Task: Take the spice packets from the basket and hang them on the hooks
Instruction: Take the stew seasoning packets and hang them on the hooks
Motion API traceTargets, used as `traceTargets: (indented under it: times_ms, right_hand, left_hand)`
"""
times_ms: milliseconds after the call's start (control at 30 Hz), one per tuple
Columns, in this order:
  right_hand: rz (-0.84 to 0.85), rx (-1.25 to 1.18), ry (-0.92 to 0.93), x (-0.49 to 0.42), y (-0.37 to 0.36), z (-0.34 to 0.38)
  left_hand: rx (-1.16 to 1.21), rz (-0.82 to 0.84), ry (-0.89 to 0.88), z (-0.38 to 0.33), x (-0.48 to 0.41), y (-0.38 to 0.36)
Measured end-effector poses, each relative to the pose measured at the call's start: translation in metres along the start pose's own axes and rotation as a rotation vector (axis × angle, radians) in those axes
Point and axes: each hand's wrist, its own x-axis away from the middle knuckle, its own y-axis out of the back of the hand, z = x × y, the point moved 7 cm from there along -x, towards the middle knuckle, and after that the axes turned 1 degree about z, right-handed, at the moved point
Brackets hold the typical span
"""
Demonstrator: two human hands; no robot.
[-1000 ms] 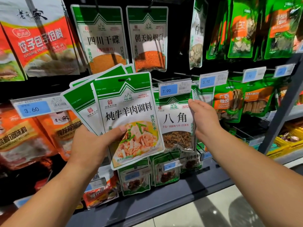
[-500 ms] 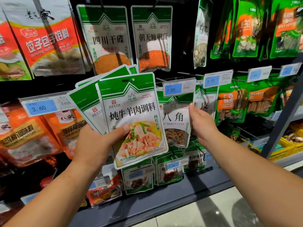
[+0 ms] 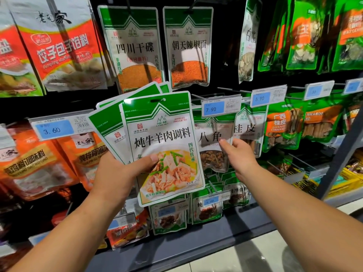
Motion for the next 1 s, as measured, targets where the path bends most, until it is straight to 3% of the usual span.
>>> traceTargets:
  times_ms: [433,667,733,900,1000]
  right_hand:
    - [-0.141,0.322,-0.110,-0.015,-0.009,-0.002]
    - [-0.300,0.193,-0.036,0.015,0.018,0.018]
    - [-0.242,0.167,0.026,0.030,0.016,0.032]
    - [0.249,-0.174,0.063,0.084,-0.025,0.066]
    - [0.350,-0.108,0.113,0.107,-0.041,0.074]
  left_hand:
    - [0.001,-0.010,0.052,0.009,0.006,0.008]
    - [0.088,0.018,0.085,0.008,0.014,0.006]
    - [0.099,0.023,0.094,0.008,0.017,0.005]
    - [0.131,0.028,0.114,0.006,0.022,0.005]
    - [0.126,0.027,0.123,0.005,0.026,0.003]
